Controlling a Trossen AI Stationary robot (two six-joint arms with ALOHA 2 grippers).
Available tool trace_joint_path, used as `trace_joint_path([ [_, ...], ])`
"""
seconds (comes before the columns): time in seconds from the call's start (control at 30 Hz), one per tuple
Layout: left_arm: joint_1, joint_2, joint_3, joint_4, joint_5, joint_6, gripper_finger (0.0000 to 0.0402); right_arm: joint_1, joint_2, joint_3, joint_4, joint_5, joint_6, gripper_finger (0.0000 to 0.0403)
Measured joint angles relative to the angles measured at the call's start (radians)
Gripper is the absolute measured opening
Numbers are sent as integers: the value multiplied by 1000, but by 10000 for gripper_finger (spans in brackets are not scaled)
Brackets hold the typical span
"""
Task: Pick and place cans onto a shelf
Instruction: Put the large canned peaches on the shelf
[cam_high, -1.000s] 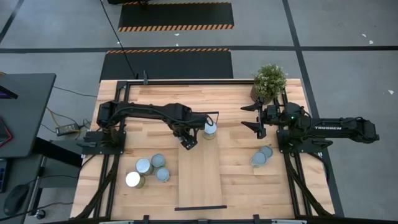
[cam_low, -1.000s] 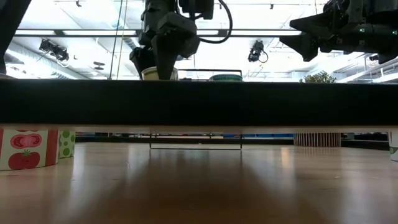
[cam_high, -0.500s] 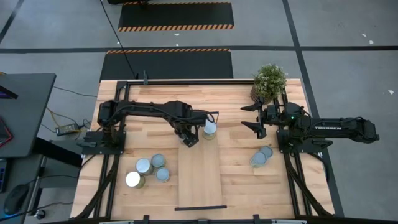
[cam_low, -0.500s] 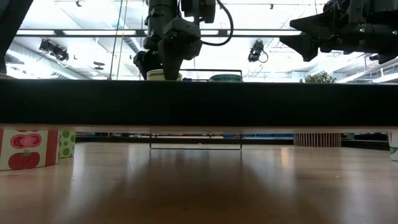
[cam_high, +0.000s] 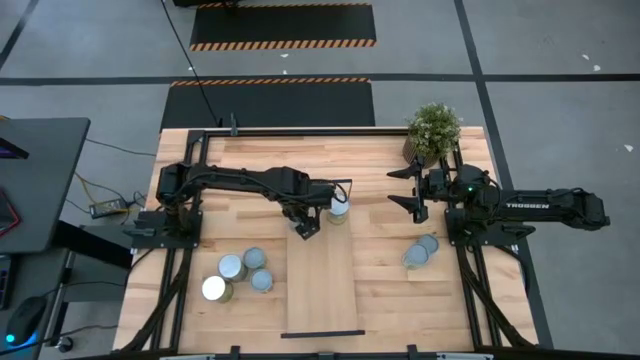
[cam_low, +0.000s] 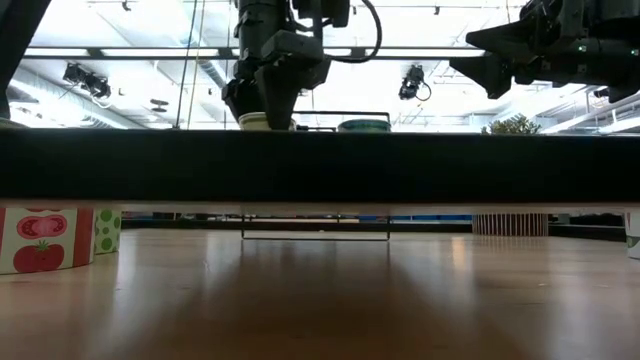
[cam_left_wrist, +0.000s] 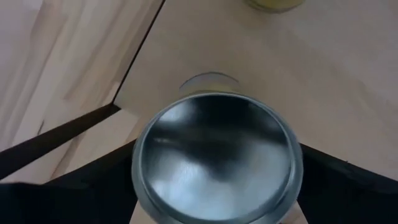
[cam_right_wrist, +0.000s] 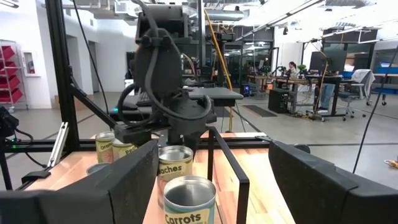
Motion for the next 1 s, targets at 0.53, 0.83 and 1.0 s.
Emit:
trace_joint_path([
  [0.53,-43,0,43,26,-113,28,359,0,0,0,0,0,0,313],
  [0.83,-54,0,129,45,-210,76,359,0,0,0,-1,-1,0,313],
  [1.0,-82,-1,182,24,-231,150,359,0,0,0,-11,-2,0,313],
])
